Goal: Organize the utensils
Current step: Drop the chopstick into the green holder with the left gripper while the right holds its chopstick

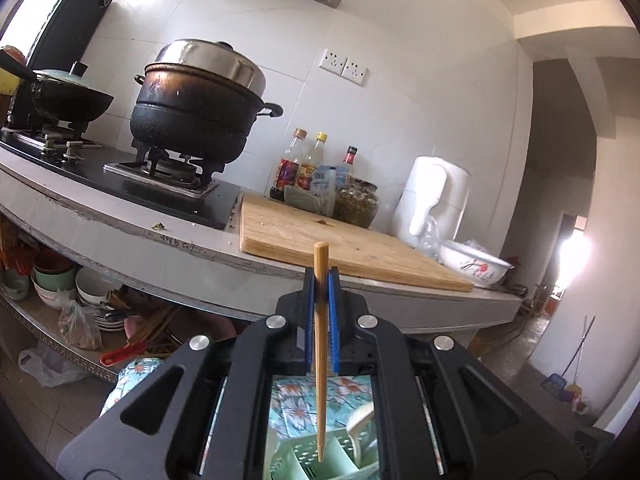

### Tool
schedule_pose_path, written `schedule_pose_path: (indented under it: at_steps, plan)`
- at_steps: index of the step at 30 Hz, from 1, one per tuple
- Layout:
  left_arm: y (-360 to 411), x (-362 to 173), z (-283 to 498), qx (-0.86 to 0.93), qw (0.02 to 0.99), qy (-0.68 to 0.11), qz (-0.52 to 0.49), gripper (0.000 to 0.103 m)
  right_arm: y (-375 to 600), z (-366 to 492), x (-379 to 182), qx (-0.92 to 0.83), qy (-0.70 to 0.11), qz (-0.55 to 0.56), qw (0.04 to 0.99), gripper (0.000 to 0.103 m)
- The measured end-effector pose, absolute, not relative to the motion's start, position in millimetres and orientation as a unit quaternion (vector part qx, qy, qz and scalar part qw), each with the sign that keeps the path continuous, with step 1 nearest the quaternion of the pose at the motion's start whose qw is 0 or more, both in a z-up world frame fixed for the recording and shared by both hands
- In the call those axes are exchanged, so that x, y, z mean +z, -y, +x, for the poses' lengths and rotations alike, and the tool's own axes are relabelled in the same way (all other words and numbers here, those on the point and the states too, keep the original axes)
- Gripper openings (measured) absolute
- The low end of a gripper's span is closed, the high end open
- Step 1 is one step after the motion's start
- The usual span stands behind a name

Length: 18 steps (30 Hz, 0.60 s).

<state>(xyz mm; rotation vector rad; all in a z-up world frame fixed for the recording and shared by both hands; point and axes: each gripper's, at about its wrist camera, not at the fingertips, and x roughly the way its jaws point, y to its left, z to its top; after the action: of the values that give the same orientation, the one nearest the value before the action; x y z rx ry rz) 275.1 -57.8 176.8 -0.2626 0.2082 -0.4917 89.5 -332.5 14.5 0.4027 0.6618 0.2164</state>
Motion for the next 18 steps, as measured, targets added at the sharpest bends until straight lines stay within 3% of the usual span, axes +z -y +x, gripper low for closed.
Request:
schedule_pose_path:
  at_steps: [12,15,18]
  plan:
    - [83,112,312,-0.249,0.948,-0.168,-0.108,0.007,333,104,6,0.117,-0.331,0.202,0.914,0.007]
    - [80,112,307,-0.25,0.948,-0.167,-0.106,0.022,331,104,7,0.117,-0.331,0.199,0.915,0.007]
    - [78,117,298,-0.251,0.95,-0.157,-0.103,0.025,330,104,8,0.116,-0.33,0.199,0.915,0.007]
